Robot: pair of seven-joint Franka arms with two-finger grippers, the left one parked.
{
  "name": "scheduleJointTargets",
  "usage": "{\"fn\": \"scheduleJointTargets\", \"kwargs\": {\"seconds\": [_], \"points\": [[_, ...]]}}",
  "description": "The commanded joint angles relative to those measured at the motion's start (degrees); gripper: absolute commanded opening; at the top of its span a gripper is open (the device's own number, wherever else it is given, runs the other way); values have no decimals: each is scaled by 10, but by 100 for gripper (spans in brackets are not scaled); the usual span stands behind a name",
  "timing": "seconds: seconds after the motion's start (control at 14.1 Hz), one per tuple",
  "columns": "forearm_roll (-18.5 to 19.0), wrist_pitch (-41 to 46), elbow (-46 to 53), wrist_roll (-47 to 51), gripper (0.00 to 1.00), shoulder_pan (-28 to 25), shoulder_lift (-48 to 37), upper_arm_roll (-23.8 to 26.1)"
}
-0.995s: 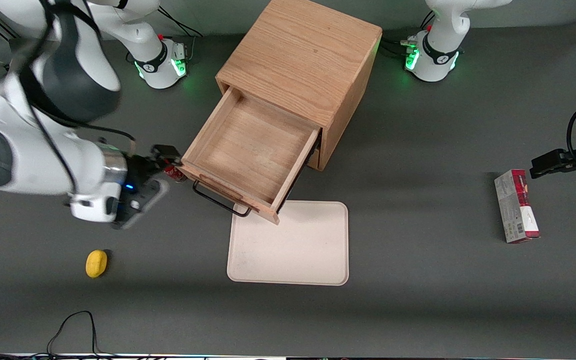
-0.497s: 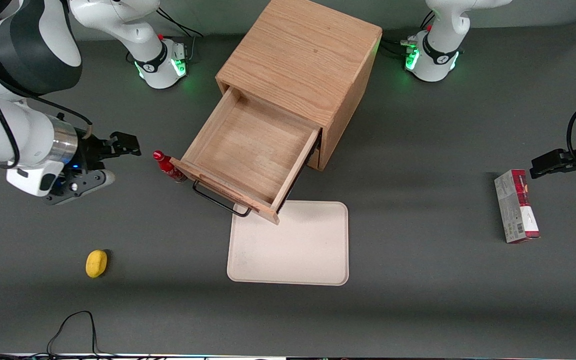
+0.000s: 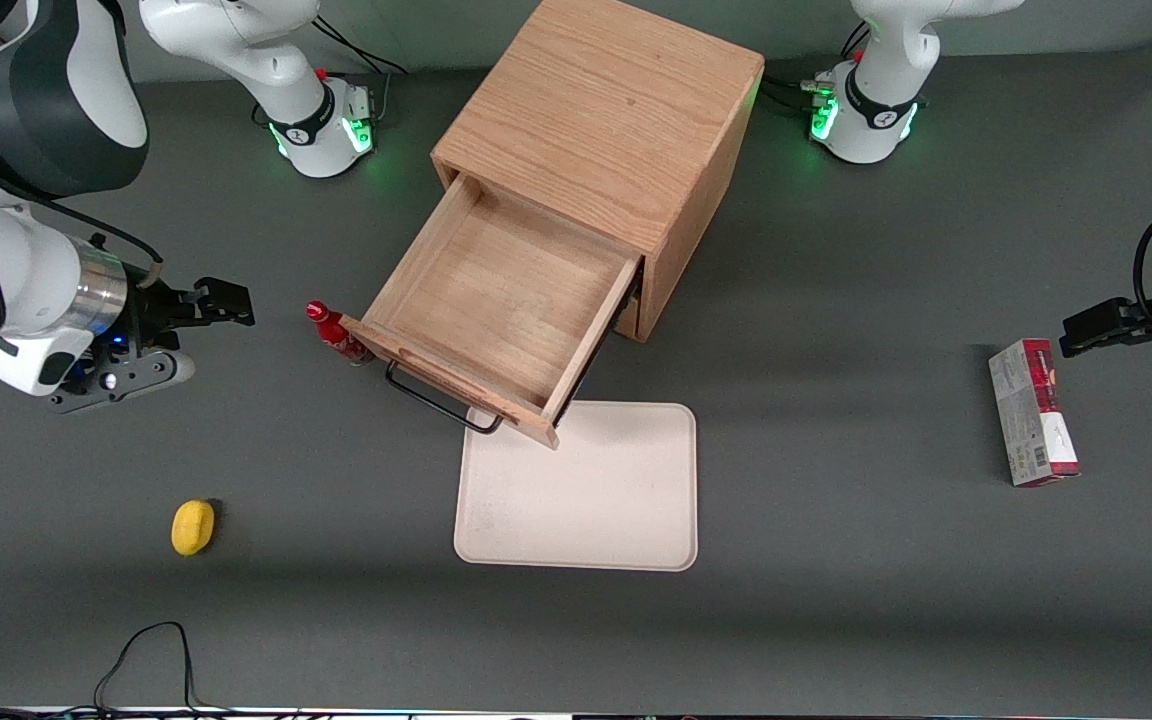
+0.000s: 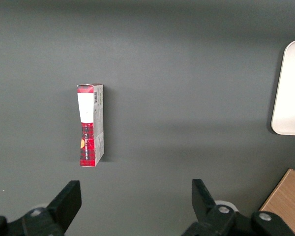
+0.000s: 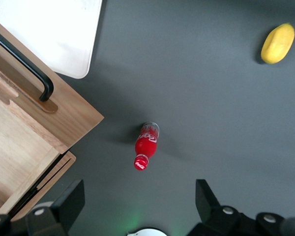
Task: Open upper drawer
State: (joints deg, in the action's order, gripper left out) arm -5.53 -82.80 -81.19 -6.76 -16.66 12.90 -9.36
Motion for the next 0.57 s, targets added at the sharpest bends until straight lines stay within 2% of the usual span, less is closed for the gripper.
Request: {"fn": "scheduleJointTargets", "kwargs": {"seconds": [0.0,0.21,0.43,0.5], "points": [[13,-29,-48,18,100,-6,-53,-11],[18,-86,-149,24,100,24,-136,-4],[25,-103,-186,17,100,105,-169,75],[25,-99,-186,15,100,118,-169,80]]}}
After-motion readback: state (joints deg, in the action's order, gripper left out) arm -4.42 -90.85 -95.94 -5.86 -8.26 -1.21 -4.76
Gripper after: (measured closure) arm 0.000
